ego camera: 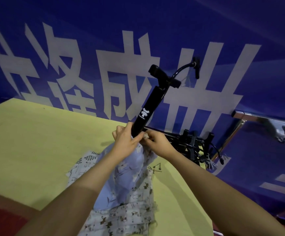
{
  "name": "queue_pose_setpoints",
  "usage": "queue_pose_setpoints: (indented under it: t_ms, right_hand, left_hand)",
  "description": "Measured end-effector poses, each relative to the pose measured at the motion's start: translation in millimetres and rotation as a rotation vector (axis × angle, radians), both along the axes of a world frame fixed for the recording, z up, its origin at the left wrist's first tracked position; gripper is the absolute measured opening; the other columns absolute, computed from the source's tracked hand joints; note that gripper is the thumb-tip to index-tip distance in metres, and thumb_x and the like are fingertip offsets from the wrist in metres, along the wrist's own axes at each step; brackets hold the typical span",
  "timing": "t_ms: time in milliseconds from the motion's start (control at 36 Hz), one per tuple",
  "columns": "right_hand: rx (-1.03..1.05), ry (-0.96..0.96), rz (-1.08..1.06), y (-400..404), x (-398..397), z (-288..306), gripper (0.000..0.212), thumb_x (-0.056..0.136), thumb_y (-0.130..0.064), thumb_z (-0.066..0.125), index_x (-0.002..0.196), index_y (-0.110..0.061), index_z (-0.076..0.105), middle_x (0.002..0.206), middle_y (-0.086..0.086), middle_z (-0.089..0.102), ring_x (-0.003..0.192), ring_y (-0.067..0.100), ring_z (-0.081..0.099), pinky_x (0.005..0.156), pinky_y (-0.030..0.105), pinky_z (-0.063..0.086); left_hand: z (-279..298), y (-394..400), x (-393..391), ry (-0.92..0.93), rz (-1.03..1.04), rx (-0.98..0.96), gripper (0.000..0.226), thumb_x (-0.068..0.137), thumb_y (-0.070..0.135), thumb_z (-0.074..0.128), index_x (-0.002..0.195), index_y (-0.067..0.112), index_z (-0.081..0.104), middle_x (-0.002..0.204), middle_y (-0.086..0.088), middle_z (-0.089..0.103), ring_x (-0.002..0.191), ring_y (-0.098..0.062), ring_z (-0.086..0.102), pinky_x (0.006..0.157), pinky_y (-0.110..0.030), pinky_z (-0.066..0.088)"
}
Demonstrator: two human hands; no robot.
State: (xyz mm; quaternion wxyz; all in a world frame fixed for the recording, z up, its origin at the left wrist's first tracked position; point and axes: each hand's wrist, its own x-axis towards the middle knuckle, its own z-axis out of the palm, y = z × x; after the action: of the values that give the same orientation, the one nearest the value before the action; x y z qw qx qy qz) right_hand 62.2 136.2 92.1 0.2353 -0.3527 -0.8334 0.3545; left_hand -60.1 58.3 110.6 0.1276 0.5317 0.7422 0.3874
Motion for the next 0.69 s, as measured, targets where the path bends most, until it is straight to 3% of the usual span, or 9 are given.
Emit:
queue_pose_setpoints:
  t_ms: [111, 194, 250, 389, 444, 528, 611, 694]
  right_hand:
    - [0.011, 0.076, -0.038, -1, 5, 5, 0.014, 0.095, -0.008, 0.052, 0.084, -0.011, 0.061, 0.073, 0.001, 0.057, 0.065, 0.009, 0.051, 0.062, 0.022, 0.04]
    - [0.015, 0.11, -0.053, 0, 9, 7, 0.017, 0.095, -0.004, 0.048, 0.102, -0.006, 0.064, 0.087, -0.002, 0.062, 0.076, 0.003, 0.055, 0.068, 0.008, 0.041]
    - [0.035, 0.096, -0.054, -2, 10, 10, 0.02, 0.096, -0.002, 0.045, 0.101, -0.008, 0.063, 0.084, -0.005, 0.059, 0.074, -0.003, 0.053, 0.066, 0.004, 0.04]
    - [0.011, 0.102, -0.116, -7, 10, 13, 0.015, 0.094, -0.001, 0.043, 0.095, -0.01, 0.056, 0.067, -0.006, 0.051, 0.058, 0.006, 0.047, 0.052, 0.011, 0.037]
    - [-0.035, 0.126, -0.126, -8, 11, 11, 0.009, 0.09, -0.006, 0.052, 0.098, -0.01, 0.055, 0.07, -0.005, 0.054, 0.06, 0.01, 0.052, 0.055, 0.017, 0.04]
    - [-0.073, 0.167, -0.132, -10, 12, 10, 0.018, 0.087, -0.017, 0.064, 0.101, -0.012, 0.056, 0.082, -0.005, 0.056, 0.071, 0.008, 0.053, 0.065, 0.022, 0.042]
    - [-0.056, 0.186, -0.166, -10, 13, 13, 0.025, 0.089, -0.027, 0.064, 0.104, -0.008, 0.059, 0.088, 0.001, 0.061, 0.078, 0.014, 0.057, 0.071, 0.028, 0.046]
    - [-0.06, 0.185, -0.156, -8, 14, 16, 0.016, 0.091, -0.022, 0.061, 0.101, -0.01, 0.06, 0.087, 0.002, 0.061, 0.08, 0.019, 0.06, 0.073, 0.032, 0.049]
  left_hand:
    - [-11, -1, -7, -0.048, -0.002, 0.02, 0.027, 0.092, 0.033, 0.055, 0.114, 0.02, 0.047, 0.095, 0.005, 0.052, 0.102, -0.024, 0.038, 0.084, -0.032, 0.025]
    - [-22, 0, -8, -0.061, -0.002, -0.004, 0.03, 0.092, 0.033, 0.054, 0.117, 0.019, 0.047, 0.113, 0.0, 0.049, 0.108, -0.027, 0.041, 0.089, -0.036, 0.027]
    - [-28, 1, -5, -0.035, 0.012, -0.035, 0.034, 0.093, 0.033, 0.053, 0.122, 0.018, 0.045, 0.121, -0.004, 0.044, 0.112, -0.029, 0.04, 0.09, -0.037, 0.028]
    - [-36, 3, 3, 0.079, 0.037, -0.082, 0.041, 0.095, 0.037, 0.047, 0.131, 0.019, 0.037, 0.13, -0.004, 0.038, 0.111, -0.028, 0.036, 0.085, -0.032, 0.023]
    - [-37, 4, 5, 0.1, 0.032, -0.078, 0.042, 0.095, 0.038, 0.046, 0.132, 0.02, 0.036, 0.13, -0.003, 0.039, 0.11, -0.027, 0.035, 0.084, -0.031, 0.022]
    - [-37, 4, 5, 0.117, -0.002, -0.084, 0.042, 0.095, 0.035, 0.048, 0.132, 0.02, 0.035, 0.132, -0.001, 0.039, 0.112, -0.025, 0.034, 0.085, -0.03, 0.021]
    - [-36, 5, 6, 0.123, -0.023, -0.097, 0.04, 0.094, 0.031, 0.049, 0.13, 0.019, 0.036, 0.133, -0.001, 0.041, 0.114, -0.026, 0.036, 0.086, -0.033, 0.023]
    - [-37, 6, 7, 0.122, -0.037, -0.1, 0.043, 0.094, 0.031, 0.049, 0.133, 0.02, 0.034, 0.135, -0.002, 0.04, 0.115, -0.026, 0.035, 0.089, -0.034, 0.025]
